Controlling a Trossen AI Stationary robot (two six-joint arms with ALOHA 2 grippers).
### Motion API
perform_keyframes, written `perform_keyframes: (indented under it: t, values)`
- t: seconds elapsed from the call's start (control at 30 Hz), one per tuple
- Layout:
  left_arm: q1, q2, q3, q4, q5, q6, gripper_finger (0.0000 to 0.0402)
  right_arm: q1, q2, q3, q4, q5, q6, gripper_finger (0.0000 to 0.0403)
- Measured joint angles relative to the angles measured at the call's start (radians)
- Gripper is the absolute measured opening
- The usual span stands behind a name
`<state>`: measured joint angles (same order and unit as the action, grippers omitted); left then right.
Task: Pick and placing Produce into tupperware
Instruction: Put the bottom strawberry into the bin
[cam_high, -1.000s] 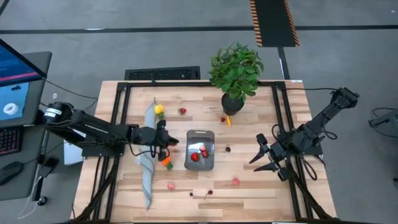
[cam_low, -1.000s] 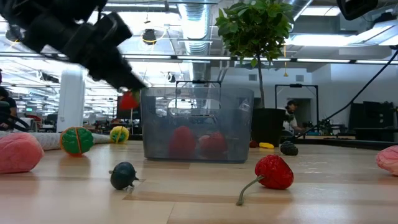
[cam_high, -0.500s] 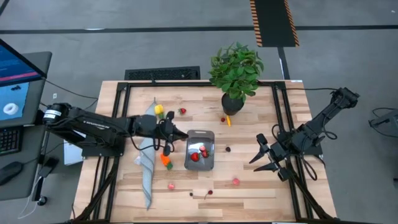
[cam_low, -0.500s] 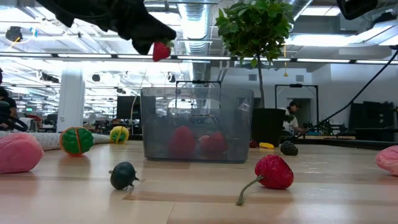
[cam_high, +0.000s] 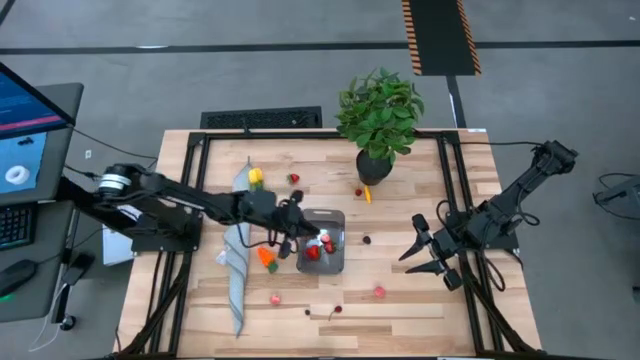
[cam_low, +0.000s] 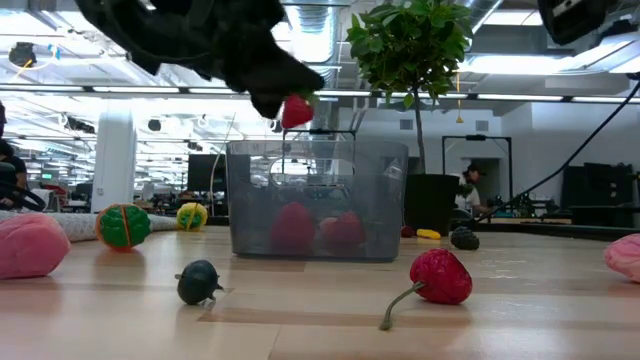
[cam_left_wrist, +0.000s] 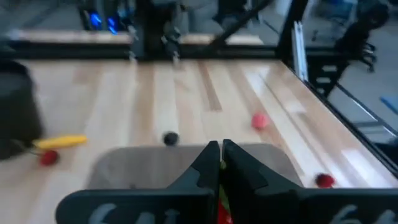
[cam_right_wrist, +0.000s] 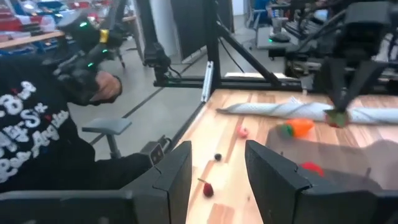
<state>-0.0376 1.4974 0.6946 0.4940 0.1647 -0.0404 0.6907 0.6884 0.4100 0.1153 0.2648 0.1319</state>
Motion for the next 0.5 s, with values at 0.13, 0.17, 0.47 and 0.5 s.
perform_keyframes:
  t: [0.13, 0.17, 0.47, 0.5]
  values:
    - [-0.001, 0.113, 0.054, -0.021, 0.027, -0.017, 0.0, 0.0, 0.0, -0.026, 0.019, 0.003, 0.017, 0.0173]
    - [-0.001, 0.137, 0.072, -0.013, 0.039, -0.023, 0.0, 0.0, 0.0, -0.028, 0.024, 0.002, 0.017, 0.0173]
    - [0.003, 0.206, 0.125, -0.012, 0.006, -0.052, 0.0006, 0.003, 0.0, -0.028, 0.036, 0.002, 0.018, 0.0172]
    - [0.004, 0.206, 0.124, -0.014, -0.002, -0.052, 0.0012, 0.003, 0.0, -0.028, 0.036, 0.002, 0.018, 0.0173]
